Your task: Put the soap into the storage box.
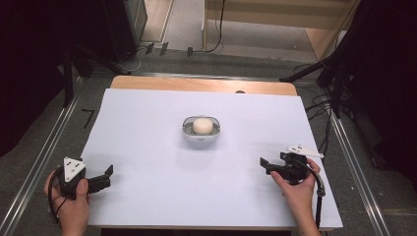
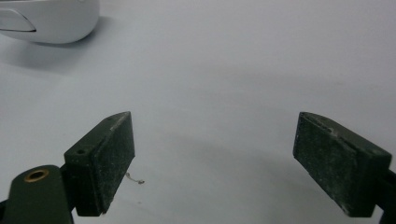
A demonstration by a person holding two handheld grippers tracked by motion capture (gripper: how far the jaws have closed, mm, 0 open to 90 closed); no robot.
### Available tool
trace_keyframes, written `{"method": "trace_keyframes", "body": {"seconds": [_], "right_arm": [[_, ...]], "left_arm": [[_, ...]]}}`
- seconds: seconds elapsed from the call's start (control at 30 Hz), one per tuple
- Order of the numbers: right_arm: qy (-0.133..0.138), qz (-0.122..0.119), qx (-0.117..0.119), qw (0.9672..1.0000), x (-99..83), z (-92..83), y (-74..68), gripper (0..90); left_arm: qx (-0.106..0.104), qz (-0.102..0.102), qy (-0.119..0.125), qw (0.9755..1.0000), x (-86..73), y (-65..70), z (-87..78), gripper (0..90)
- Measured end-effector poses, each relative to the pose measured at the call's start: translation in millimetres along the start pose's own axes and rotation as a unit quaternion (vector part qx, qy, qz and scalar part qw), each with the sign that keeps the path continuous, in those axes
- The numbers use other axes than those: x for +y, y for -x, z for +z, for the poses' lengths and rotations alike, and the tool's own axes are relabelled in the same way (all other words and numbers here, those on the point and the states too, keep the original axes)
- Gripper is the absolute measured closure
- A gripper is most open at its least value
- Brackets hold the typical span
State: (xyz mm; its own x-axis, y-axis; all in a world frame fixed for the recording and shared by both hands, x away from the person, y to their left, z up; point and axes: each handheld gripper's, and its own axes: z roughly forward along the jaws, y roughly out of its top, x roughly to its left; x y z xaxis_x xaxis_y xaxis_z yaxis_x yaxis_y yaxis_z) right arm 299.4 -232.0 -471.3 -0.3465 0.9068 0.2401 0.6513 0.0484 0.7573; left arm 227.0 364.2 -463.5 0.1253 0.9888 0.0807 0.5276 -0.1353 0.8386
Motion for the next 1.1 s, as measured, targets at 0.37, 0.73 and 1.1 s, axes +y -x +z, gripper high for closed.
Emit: {"method": "trace_keyframes", "body": {"seconds": [0.37,0.73,1.1], "right_arm": [[0.016,0.017,-0.016,0.9996,-16.6,-20.2,24.1,13.0],[0.021,0.026,-0.034,0.9989,-32.3,-38.3,45.2,13.0],[0.035,0.039,-0.055,0.9971,-46.5,-62.3,68.4,13.0]], "left_arm": [[0.001,-0.001,0.000,1.0000,0.0,0.0,-0.2,0.0],[0.003,-0.004,0.003,1.0000,-0.3,-0.2,-0.5,0.0],[0.004,-0.006,0.004,1.0000,-0.4,-0.5,-0.5,0.0]]}}
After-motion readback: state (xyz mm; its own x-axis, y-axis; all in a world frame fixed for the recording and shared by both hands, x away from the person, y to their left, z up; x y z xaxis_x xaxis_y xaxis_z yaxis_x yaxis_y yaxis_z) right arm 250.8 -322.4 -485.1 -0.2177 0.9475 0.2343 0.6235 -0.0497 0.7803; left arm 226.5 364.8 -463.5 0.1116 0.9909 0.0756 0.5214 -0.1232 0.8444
